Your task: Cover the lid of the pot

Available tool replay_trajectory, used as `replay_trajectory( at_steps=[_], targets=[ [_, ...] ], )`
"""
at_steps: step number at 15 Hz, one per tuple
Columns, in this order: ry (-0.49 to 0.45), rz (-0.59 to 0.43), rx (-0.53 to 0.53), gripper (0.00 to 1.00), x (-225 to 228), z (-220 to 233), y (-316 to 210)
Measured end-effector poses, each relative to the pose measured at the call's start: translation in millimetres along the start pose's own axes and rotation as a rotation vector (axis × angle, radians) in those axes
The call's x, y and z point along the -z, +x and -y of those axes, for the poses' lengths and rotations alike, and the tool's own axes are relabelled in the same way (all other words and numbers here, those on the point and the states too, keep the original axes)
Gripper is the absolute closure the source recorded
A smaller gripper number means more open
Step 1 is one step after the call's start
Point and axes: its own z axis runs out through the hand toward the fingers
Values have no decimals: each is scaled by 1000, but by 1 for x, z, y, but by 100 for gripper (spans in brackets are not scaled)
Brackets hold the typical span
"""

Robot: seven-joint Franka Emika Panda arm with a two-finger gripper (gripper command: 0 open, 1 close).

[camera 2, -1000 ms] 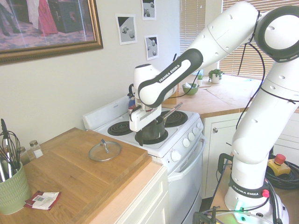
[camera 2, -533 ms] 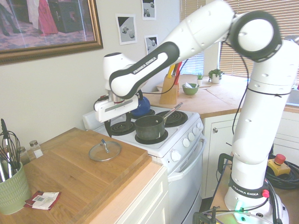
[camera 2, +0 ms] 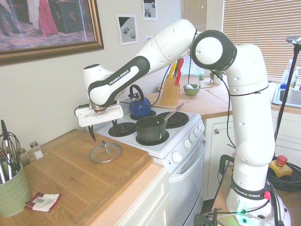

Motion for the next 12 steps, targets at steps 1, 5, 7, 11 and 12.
replay_trajectory(
  at_steps=[1, 5, 7, 11, 12],
  targets=[
    [-13, 1, -1, 0, -5, 0, 0],
    [-56, 6, 5, 0, -24, 4, -7],
    [-78, 10, 5, 100, -30, 6, -8],
    [-89, 20, 6, 100, -31, 9, -10],
    [-91, 24, 5, 100, -31, 9, -10]
  ],
)
